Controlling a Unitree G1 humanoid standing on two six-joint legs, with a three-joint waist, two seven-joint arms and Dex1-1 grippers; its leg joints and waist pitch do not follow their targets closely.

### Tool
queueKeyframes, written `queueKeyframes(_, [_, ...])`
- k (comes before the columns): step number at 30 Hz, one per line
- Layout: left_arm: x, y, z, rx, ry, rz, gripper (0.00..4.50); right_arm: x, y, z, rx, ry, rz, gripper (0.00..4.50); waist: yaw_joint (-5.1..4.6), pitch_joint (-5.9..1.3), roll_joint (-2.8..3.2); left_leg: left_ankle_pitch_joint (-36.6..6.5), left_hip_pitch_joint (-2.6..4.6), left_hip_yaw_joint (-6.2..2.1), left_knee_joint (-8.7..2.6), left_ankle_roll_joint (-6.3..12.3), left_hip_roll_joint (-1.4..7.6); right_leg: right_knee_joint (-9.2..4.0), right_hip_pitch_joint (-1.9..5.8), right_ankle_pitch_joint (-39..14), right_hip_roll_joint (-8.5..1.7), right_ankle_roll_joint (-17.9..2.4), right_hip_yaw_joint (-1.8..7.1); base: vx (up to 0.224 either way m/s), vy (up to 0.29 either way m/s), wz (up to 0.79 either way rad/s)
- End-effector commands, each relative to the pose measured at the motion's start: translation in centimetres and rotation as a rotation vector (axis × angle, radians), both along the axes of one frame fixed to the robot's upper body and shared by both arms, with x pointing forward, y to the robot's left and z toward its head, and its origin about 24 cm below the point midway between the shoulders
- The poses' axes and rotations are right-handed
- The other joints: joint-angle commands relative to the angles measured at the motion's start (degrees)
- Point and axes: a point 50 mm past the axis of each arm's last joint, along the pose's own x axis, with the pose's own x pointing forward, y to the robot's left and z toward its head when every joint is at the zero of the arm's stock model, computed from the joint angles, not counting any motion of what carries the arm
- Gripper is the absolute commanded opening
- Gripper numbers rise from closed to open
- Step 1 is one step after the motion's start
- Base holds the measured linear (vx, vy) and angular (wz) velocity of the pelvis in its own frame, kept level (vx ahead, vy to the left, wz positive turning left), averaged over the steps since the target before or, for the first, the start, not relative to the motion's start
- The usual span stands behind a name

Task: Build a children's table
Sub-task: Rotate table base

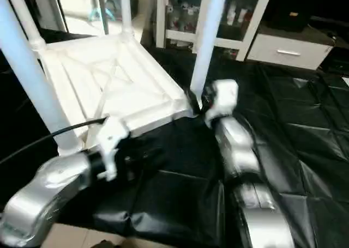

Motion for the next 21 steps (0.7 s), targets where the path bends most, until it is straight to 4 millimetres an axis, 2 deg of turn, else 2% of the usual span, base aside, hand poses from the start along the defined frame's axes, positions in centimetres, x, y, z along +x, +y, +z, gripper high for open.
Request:
queueKeyframes(1, [-0.3,-0.1,0.7,-0.015,-0.018,-0.011,1.68,-0.1,-0.1,1.9,0.018,-0.058,0.04,3.81,-0.06,-3.81,0.85,-12.16,1.03,-1.25,-4.77,1.8,3.07,-3.41,3.07,-7.94,-2.29,-12.4,2.42,0.0,0.0,0.0])
queueKeyframes(2, [-0.3,0.9,0.7,-0.016,-0.028,0.067,1.68,-1.9,-0.5,2.3,0.004,-0.064,0.073,3.81,-0.09,-3.54,1.64,-15.0,1.08,-1.41,-5.01,0.63,2.84,-3.98,3.0,-12.38,-2.23,-11.41,2.39,0.0,0.0,0.0])
queueKeyframes(3, [-0.2,1.3,0.7,-0.017,-0.033,0.108,1.68,-2.6,-0.6,2.2,-0.016,-0.053,0.085,3.81,-0.07,-3.52,1.29,-15.56,1.05,-1.4,-4.99,0.25,2.94,-4.2,3.14,-12.92,-2.23,-10.39,2.49,0.0,0.0,0.0])
queueKeyframes(4, [-0.2,1.4,0.7,-0.018,-0.035,0.121,1.68,-2.8,-0.7,2.2,-0.023,-0.049,0.09,3.81,-0.06,-3.23,1.15,-17.32,1.01,-1.55,-5.25,-0.3,2.99,-4.56,3.03,-15.89,-2.28,-8.98,2.52,0.0,0.0,0.0])
queueKeyframes(5, [-0.4,2.1,0.8,-0.022,-0.049,0.169,1.68,-4.0,-0.8,1.7,-0.075,-0.027,0.113,3.81,-0.21,-3.05,1.05,-18.79,1.02,-1.54,-5.27,-0.54,2.89,-4.81,2.8,-18.62,-2.22,-8.25,2.49,0.0,0.0,0.0])
queueKeyframes(6, [-0.5,2.3,0.8,-0.025,-0.055,0.186,1.68,-4.5,-0.9,1.5,-0.1,-0.016,0.122,3.81,-0.06,-3.06,0.84,-20.43,1.18,-1.67,-5.23,-0.92,2.8,-5.28,2.66,-23.05,-2.37,-6.45,2.53,0.0,0.0,0.0])
queueKeyframes(7, [-0.7,2.6,0.9,-0.032,-0.066,0.213,1.68,-5.1,-1.1,0.9,-0.138,0.01,0.113,3.81,-0.26,-2.99,0.88,-21.35,1.16,-1.75,-5.25,-1.03,2.64,-5.8,2.29,-26.26,-2.45,-5.4,2.53,0.0,0.0,0.0])
queueKeyframes(8, [-1.2,3.1,1.1,-0.056,-0.071,0.24,1.68,-6.2,-1.6,-0.2,-0.189,0.069,0.084,3.81,-0.38,-2.98,0.45,-21.49,0.99,-1.83,-5.25,-1.05,2.57,-5.97,2.33,-27.73,-2.47,-4.84,2.43,0.0,0.0,0.0])
queueKeyframes(9, [-1.6,3.3,1.1,-0.062,-0.067,0.241,1.68,-6.6,-1.6,-0.5,-0.197,0.088,0.076,3.81,-0.21,-2.98,0.39,-21.19,0.93,-1.97,-5.27,-1.11,2.7,-6.14,2.21,-29.36,-2.7,-3.9,2.53,0.0,0.0,0.0])
queueKeyframes(11, [-2.3,3.6,1.0,-0.065,-0.052,0.227,1.68,-7.5,-1.6,-0.7,-0.192,0.111,0.073,3.81,-0.43,-3.01,0.26,-21.8,0.89,-2.17,-5.36,-0.8,2.72,-6.22,1.83,-30.11,-2.49,-2.95,2.41,0.0,0.0,0.0])
queueKeyframes(12, [-2.7,3.9,0.8,-0.061,-0.036,0.214,1.68,-7.9,-1.5,-0.8,-0.18,0.117,0.077,3.81,-0.44,-3.1,-0.22,-21.51,0.85,-2.17,-5.29,-0.62,2.66,-6.17,1.82,-29.86,-2.48,-2.8,2.38,0.0,0.0,0.0])
queueKeyframes(13, [-3.3,4.4,0.5,-0.051,-0.013,0.191,1.68,-8.3,-1.3,-0.9,-0.17,0.128,0.08,3.81,-0.61,-2.93,-0.16,-21.42,0.51,-2.26,-5.51,-0.39,2.68,-6.07,1.82,-29.66,-2.47,-2.57,2.36,0.0,0.0,0.0])
queueKeyframes(14, [-4.2,5.3,0.2,-0.038,0.018,0.167,1.68,-9.0,-1.0,-0.9,-0.157,0.152,0.086,3.81,-0.55,-2.98,-0.69,-20.64,0.41,-2.25,-5.39,-0.15,2.56,-6.1,1.91,-29.78,-2.53,-2.14,2.35,0.0,0.0,0.0])
queueKeyframes(15, [-5.1,6.6,-0.1,-0.042,0.058,0.145,1.68,-9.6,-0.5,-1.0,-0.154,0.176,0.09,3.81,-0.47,-2.85,-0.19,-20.22,0.38,-2.25,-5.58,-0.08,2.64,-5.97,1.69,-29.42,-2.58,-1.68,2.61,0.0,0.0,0.0])
queueKeyframes(16, [-5.1,6.6,-0.1,-0.042,0.058,0.145,1.68,-9.6,-0.5,-1.0,-0.154,0.176,0.09,3.81,-0.76,-2.78,0.15,-20.94,0.4,-2.36,-5.82,-0.59,2.64,-5.94,1.55,-29.31,-2.29,-1.55,2.46,0.0,0.0,0.0])
queueKeyframes(17, [-5.4,6.9,-0.1,-0.045,0.064,0.14,1.68,-9.7,-0.4,-1.1,-0.154,0.18,0.091,3.81,-0.92,-2.81,-0.1,-21.78,0.52,-2.42,-5.82,-0.89,2.66,-6.02,1.39,-29.55,-2.16,-1.38,2.39,0.0,0.0,0.0])
queueKeyframes(18, [-5.7,7.8,-0.3,-0.047,0.081,0.145,1.68,-9.7,-0.1,-1.1,-0.156,0.182,0.095,3.81,-0.89,-2.92,0.1,-24.37,1.28,-2.41,-5.77,-1.82,2.65,-6.02,0.86,-28.73,-2.02,-1.72,2.43,0.0,0.0,0.0])
queueKeyframes(19, [-5.9,8.2,-0.3,-0.047,0.089,0.148,1.68,-9.8,0.0,-1.1,-0.156,0.184,0.097,3.81,-0.82,-2.77,0.22,-25.01,1.19,-2.43,-5.87,-2.01,2.62,-6.08,0.84,-28.6,-2.02,-1.92,2.46,0.0,0.0,0.0])
queueKeyframes(20, [-6.2,9.2,-0.5,-0.038,0.098,0.162,1.68,-9.9,0.2,-1.0,-0.16,0.186,0.108,3.81,-0.92,-2.66,-0.17,-25.69,1.07,-2.39,-5.95,-2.04,2.62,-6.21,0.84,-28.84,-1.99,-1.85,2.46,0.0,0.0,0.0])
queueKeyframes(21, [-6.4,10.0,-0.5,-0.031,0.103,0.172,1.68,-9.9,0.4,-1.0,-0.163,0.188,0.115,3.81,-0.87,-2.63,-0.05,-26.37,0.99,-2.52,-6.08,-2.26,2.59,-6.14,0.94,-29.31,-2.13,-1.7,2.54,0.0,0.0,0.0])
